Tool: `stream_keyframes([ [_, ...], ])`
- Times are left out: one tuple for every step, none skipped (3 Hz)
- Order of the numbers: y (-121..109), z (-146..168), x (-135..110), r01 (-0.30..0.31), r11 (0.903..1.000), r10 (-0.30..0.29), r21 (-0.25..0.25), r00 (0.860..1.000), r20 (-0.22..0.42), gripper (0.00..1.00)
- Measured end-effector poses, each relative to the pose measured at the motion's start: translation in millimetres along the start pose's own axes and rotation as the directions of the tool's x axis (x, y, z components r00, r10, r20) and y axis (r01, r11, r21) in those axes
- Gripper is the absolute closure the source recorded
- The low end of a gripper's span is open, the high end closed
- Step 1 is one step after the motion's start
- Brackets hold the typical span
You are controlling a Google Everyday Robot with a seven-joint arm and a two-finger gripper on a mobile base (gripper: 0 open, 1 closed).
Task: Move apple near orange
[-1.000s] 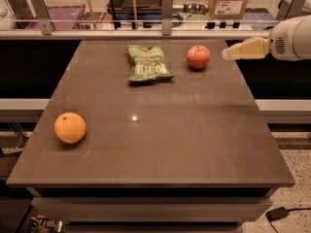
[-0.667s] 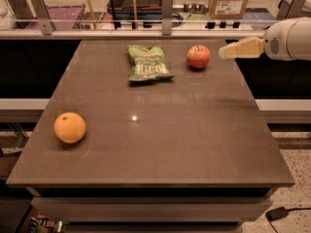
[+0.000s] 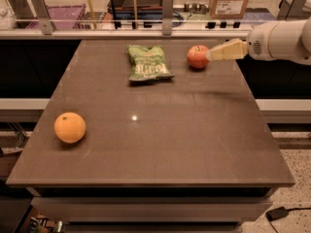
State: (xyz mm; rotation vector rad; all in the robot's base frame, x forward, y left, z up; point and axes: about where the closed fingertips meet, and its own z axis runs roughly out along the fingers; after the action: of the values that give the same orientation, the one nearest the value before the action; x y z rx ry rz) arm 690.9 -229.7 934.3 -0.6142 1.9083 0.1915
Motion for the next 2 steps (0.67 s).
stream_keyframes([
  [6.3,24.3,-2.0,0.041,0.9972,-0.039,-0.063,0.999,0.024,0.00],
  [8.5,48.8,-2.0,0.061,0.9907,-0.055,-0.122,0.997,0.052,0.00],
])
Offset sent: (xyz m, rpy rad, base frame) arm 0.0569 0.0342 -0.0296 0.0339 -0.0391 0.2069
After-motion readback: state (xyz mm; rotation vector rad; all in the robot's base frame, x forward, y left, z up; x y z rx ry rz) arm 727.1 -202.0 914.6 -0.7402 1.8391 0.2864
